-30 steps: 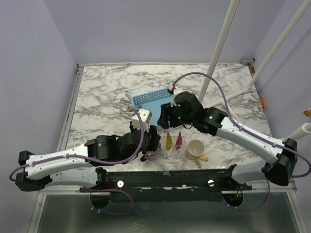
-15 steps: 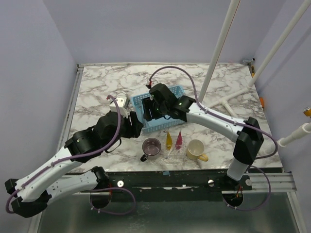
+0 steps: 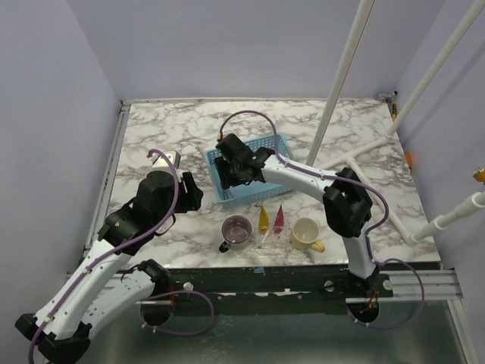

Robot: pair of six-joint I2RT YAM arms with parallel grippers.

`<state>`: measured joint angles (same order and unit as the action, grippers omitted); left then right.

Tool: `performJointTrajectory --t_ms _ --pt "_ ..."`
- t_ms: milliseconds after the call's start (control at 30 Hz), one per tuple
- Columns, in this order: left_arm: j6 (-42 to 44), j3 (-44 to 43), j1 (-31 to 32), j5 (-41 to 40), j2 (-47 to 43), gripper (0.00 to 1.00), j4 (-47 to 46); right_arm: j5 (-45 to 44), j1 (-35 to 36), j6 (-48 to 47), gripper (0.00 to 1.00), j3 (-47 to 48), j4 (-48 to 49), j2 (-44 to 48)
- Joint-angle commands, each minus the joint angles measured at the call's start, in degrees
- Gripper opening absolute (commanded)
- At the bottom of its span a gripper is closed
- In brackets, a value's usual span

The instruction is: Prepare toiletry sets of a toothbrush and toothpaste on the tray

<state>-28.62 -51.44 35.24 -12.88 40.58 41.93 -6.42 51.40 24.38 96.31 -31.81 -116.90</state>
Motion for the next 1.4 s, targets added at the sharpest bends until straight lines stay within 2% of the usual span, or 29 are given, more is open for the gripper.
performJointTrajectory --t_ms 0,567,1000,1367 --pt "2.38 3.18 -0.79 1.93 -2.81 0.59 -3.68 -2.38 -0.65 -0.41 0.53 3.84 -1.05 -3.93" --pt "2.96 5.19 -1.05 2.78 -2.55 0.59 -5.29 -3.1 -1.39 -1.07 0.46 10.62 -1.52 -13.96" --pt "3.19 5.1 -1.1 3.39 -1.66 0.59 -5.37 -5.49 -2.17 -1.09 0.31 10.78 -1.57 -16.02" --pt "3.26 5.0 -1.05 3.3 -1.21 0.59 -5.28 -9.21 -3.97 -0.94 0.07 8.01 -1.4 -14.36"
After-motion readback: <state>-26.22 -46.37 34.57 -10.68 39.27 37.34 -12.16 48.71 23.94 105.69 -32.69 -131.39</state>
